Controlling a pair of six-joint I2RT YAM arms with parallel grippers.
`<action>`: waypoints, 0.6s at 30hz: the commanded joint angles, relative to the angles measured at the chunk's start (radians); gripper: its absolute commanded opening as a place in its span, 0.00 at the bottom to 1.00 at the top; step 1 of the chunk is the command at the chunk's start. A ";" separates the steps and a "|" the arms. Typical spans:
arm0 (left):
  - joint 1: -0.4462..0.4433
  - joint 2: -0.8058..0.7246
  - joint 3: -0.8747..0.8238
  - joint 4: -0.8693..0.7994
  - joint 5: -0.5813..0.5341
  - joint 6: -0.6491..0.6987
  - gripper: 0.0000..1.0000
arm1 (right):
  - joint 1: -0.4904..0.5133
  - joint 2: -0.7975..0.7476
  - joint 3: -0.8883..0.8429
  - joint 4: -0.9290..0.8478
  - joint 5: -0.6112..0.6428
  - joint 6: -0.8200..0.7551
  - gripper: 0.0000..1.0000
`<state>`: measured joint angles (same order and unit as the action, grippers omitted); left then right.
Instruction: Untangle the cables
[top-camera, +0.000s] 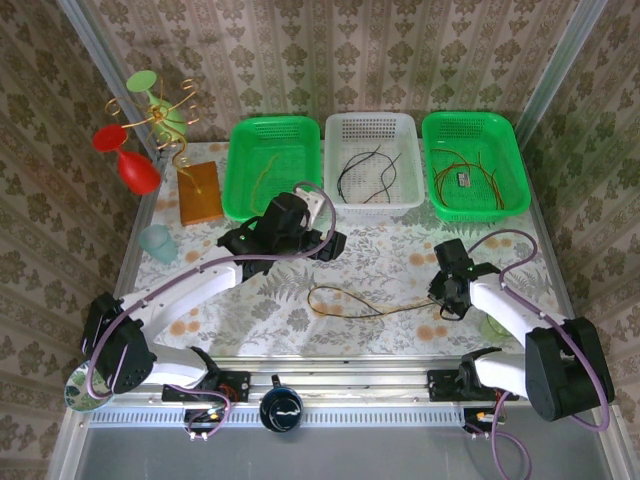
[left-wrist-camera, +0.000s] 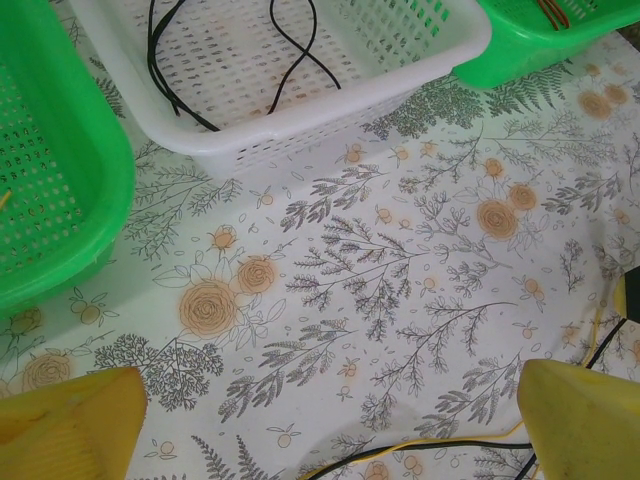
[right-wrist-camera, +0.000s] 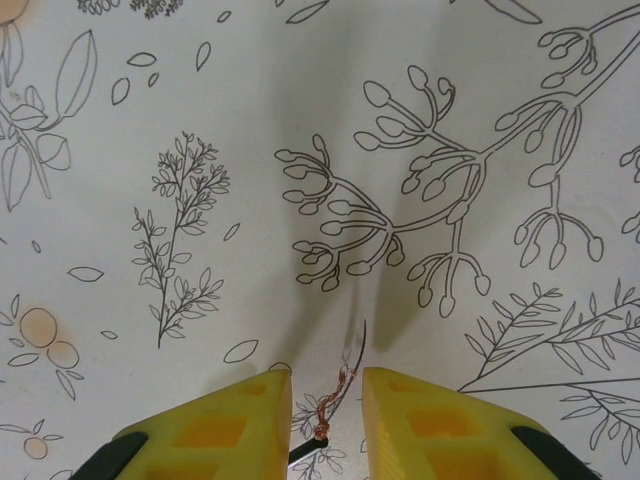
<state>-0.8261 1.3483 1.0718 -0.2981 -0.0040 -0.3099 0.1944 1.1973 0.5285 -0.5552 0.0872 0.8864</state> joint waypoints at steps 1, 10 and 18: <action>-0.013 -0.004 0.028 0.020 -0.008 0.020 0.96 | -0.004 0.005 -0.008 0.003 0.043 -0.004 0.23; -0.019 -0.012 0.011 0.034 -0.017 0.023 0.96 | -0.004 0.023 0.001 0.006 0.052 -0.014 0.17; -0.022 -0.032 -0.004 0.039 -0.026 0.040 0.96 | -0.004 0.031 0.005 0.004 0.057 -0.016 0.09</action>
<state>-0.8383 1.3460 1.0718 -0.2832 -0.0128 -0.2916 0.1944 1.2190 0.5285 -0.5484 0.1024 0.8661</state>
